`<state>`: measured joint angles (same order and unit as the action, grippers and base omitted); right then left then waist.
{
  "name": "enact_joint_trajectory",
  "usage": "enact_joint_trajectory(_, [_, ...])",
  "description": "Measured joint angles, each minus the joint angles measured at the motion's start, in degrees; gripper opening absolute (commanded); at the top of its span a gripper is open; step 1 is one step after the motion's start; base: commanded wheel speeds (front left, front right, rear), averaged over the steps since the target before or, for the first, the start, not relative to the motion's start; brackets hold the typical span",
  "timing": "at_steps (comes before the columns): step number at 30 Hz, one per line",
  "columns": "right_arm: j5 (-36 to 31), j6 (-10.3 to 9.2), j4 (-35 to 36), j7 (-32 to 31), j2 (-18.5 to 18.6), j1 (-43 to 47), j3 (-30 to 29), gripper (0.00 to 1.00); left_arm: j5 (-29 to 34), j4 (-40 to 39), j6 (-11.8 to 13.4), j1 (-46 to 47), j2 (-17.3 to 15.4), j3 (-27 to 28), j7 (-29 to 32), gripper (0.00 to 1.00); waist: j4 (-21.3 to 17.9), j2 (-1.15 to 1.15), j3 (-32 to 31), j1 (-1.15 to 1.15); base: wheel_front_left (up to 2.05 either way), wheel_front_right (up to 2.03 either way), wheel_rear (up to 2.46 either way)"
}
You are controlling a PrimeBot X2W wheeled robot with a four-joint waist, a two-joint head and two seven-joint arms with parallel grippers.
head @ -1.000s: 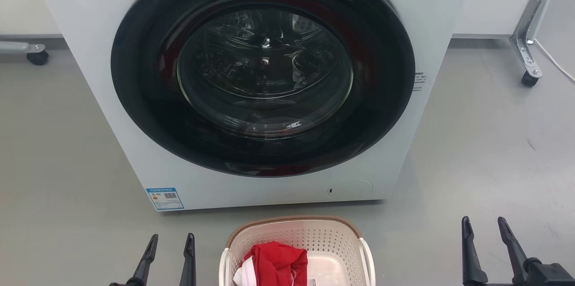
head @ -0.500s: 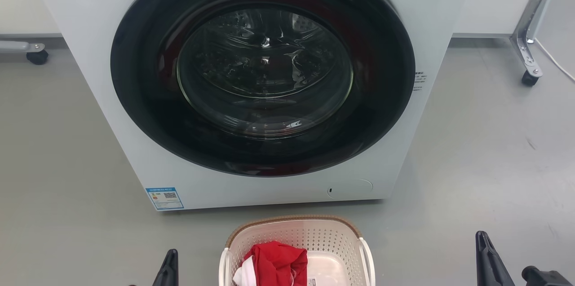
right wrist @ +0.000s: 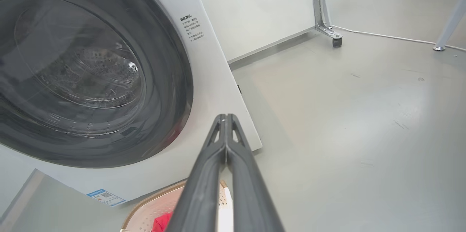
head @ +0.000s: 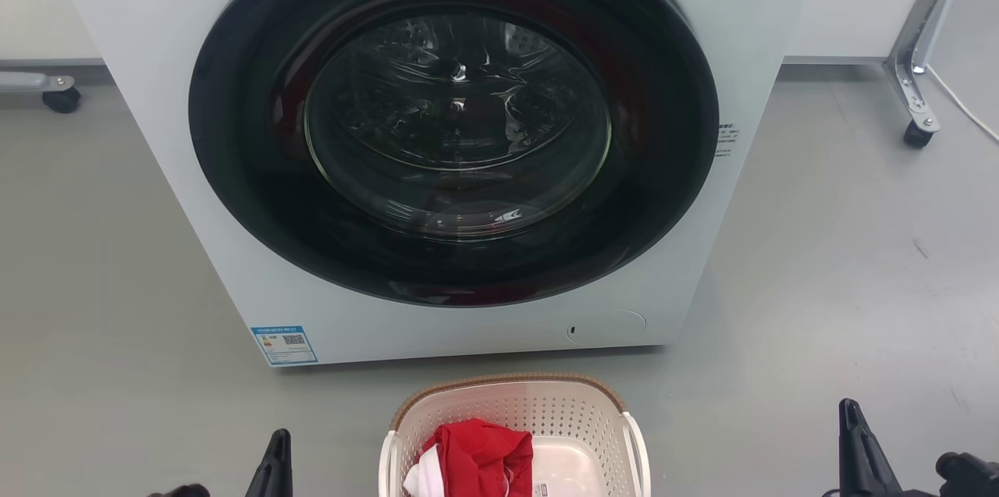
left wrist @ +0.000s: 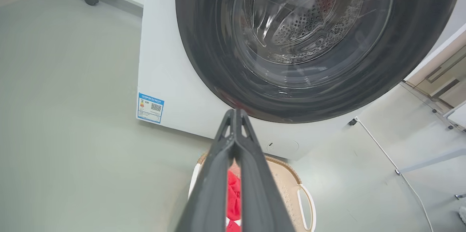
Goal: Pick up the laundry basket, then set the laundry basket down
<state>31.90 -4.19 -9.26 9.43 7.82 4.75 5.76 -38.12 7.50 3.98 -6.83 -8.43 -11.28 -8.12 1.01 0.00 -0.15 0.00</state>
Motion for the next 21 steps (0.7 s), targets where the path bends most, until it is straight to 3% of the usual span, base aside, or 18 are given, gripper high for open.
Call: enact_joint_trajectory(21, [16.6,2.98,-2.2,-4.8,-1.5,-2.7,-3.8,0.00,-15.1,2.7,-3.0,3.2,1.6,4.7,4.3,0.00,-0.3,0.00,0.1,0.00,0.00,0.00,0.00])
